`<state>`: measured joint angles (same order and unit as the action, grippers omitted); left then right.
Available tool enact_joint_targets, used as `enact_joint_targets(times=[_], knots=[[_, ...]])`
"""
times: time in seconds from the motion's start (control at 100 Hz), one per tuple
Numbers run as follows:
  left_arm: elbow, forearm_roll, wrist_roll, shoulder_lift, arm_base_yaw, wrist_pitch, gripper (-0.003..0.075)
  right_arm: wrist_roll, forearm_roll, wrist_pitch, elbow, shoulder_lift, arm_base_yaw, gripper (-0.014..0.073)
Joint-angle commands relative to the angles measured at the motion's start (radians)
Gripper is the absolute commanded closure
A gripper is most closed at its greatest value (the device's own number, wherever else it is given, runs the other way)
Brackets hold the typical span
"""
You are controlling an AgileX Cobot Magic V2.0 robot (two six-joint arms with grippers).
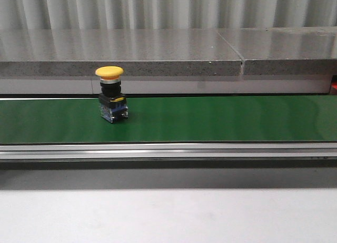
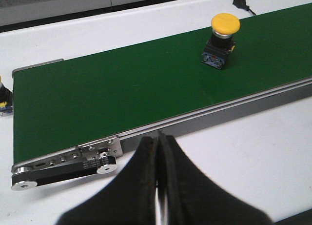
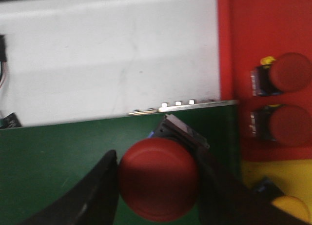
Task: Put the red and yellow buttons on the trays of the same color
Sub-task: 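Grasp the red button with the right gripper and lift it, then carry the red button into the red tray and open the right gripper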
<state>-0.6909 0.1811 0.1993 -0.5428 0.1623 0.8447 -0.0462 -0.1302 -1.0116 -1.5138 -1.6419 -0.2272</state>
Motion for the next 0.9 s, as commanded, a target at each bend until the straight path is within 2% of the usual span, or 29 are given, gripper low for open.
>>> enact_joint_targets(times=[0.0, 0.21, 0.52, 0.7, 0.89], knots=[[-0.025, 0.022, -0.002, -0.004, 0.006, -0.078, 0.0741, 0.007, -0.005, 0.047, -0.031, 0.049, -0.068, 0.041], [-0.025, 0.022, -0.002, -0.004, 0.006, -0.078, 0.0741, 0.081, -0.005, 0.094, -0.031, 0.044, -0.178, 0.041], [-0.025, 0.022, -0.002, -0.004, 0.006, -0.078, 0.0741, 0.233, -0.005, 0.148, -0.033, -0.022, -0.286, 0.041], [-0.025, 0.022, -0.002, -0.004, 0.006, -0.078, 0.0741, 0.241, -0.006, 0.21, -0.033, -0.059, -0.332, 0.041], [-0.025, 0.022, -0.002, -0.004, 0.006, -0.078, 0.0741, 0.241, -0.014, 0.279, -0.034, -0.114, -0.335, 0.041]])
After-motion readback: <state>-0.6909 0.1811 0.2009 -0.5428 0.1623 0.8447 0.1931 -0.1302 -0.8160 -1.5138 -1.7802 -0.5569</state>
